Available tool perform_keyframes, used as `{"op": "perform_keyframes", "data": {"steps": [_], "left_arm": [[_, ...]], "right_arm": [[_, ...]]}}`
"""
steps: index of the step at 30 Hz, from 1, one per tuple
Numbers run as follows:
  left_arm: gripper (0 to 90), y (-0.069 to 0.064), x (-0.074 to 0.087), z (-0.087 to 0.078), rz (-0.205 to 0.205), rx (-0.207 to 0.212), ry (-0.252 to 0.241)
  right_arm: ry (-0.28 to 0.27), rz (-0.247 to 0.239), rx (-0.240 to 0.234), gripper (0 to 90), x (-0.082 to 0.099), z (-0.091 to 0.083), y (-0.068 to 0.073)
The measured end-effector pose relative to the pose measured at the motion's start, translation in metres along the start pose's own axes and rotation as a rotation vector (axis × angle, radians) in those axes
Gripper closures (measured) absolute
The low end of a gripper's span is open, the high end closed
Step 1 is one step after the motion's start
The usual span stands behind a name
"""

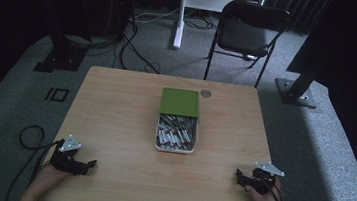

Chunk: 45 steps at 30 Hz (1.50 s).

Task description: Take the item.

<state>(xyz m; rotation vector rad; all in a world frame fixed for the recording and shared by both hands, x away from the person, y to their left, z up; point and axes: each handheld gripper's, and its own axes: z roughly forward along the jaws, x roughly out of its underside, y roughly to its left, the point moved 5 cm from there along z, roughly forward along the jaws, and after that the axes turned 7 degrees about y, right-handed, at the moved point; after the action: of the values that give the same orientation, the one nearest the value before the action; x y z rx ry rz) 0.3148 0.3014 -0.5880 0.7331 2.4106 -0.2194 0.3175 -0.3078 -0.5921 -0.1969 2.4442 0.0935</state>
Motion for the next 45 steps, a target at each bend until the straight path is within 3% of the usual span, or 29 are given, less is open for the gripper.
{"op": "perform_keyframes", "data": {"steps": [9,30,35,45], "left_arm": [[1.4,0.003,0.000,0.000,-0.026,-0.016,-0.001],[1.4,0.003,0.000,0.000,-0.023,-0.017,0.001],[1.3,0.003,0.000,0.000,-0.023,-0.017,0.001],[1.4,0.003,0.000,0.000,-0.024,-0.017,0.001]], "right_arm": [[-0.001,-0.001,0.000,12.6,0.000,0.000,0.000],[-0.001,0.005,0.012,14.1,-0.002,0.001,0.006],[-0.006,-0.008,0.003,14.3,-0.009,0.002,0.013],[-0.069,-0.035,-0.024,15.7,-0.039,-0.010,0.031]]}}
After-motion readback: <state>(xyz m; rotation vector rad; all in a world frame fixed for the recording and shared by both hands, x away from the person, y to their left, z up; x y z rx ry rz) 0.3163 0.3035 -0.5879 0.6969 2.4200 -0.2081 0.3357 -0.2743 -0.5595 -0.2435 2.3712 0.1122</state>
